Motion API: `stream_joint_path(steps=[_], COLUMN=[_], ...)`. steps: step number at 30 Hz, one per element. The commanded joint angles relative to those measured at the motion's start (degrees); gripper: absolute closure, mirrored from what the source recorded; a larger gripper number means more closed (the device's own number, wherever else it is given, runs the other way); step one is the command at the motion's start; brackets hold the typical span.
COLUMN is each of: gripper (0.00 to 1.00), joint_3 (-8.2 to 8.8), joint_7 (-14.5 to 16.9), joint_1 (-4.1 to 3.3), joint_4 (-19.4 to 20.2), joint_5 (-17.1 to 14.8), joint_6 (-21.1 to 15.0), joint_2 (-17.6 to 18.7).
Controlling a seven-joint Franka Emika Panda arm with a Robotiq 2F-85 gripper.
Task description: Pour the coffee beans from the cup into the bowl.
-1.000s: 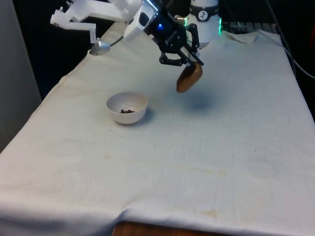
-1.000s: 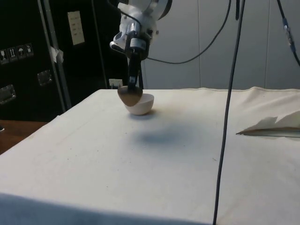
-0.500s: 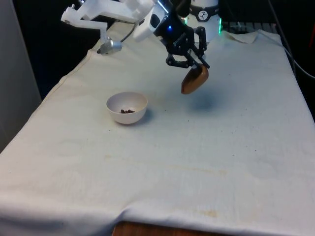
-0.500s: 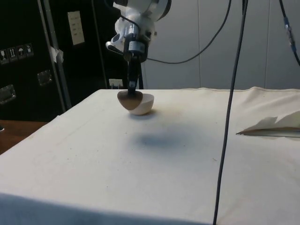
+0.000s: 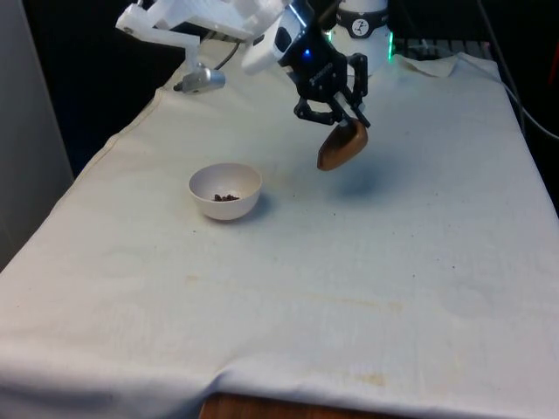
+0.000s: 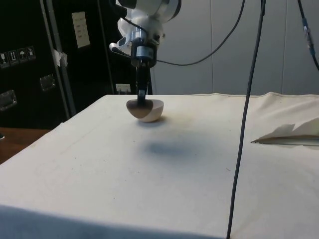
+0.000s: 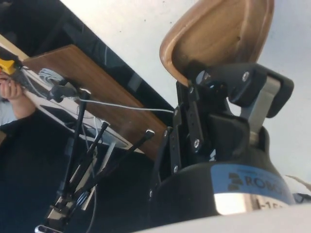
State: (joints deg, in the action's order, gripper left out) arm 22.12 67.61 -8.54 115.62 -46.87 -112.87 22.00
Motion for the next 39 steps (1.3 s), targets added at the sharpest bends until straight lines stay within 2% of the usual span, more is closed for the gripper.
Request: stream_joint_path(steps=[1,5,6,7,15,16,17,24,25,26,33,34,35,39], gripper=[0.99,0.99,0.99,0.99,0.99,0.99,0.99,0.99,0.99,0.99,0.99,0.99,0.99,0.99], joint_3=[0.17,0.00,-0.23,-0.06,-0.46,-0.69,-0.52,-1.09,-1.32,-1.20,-2.58,-2.81,-2.69,-3.15], joint_7=[-0.7,-0.9,-0.3,-1.0,-1.5,-0.9,-1.6,-2.3,-1.7,-2.5,-3.8,-3.2,-3.8,-4.0], joint_1=[-0.46,-0.40,0.00,-0.40,-0.29,0.17,-0.29,-0.40,0.17,-0.40,-0.34,0.23,-0.34,-0.29], joint_4=[0.2,0.2,0.0,0.2,0.3,0.0,0.3,0.7,0.1,0.8,1.8,1.1,1.9,2.6], joint_5=[0.7,1.5,1.1,1.8,3.5,3.1,3.7,5.2,4.5,5.3,7.2,6.6,7.3,7.4], joint_6=[-1.2,-1.9,-1.0,-2.1,-3.4,-2.4,-3.5,-4.7,-3.4,-4.9,-6.6,-5.5,-6.8,-7.6], joint_2=[-0.2,-0.1,0.0,-0.1,-0.2,0.0,-0.2,-0.4,0.0,-0.5,-1.0,-0.6,-1.1,-1.5])
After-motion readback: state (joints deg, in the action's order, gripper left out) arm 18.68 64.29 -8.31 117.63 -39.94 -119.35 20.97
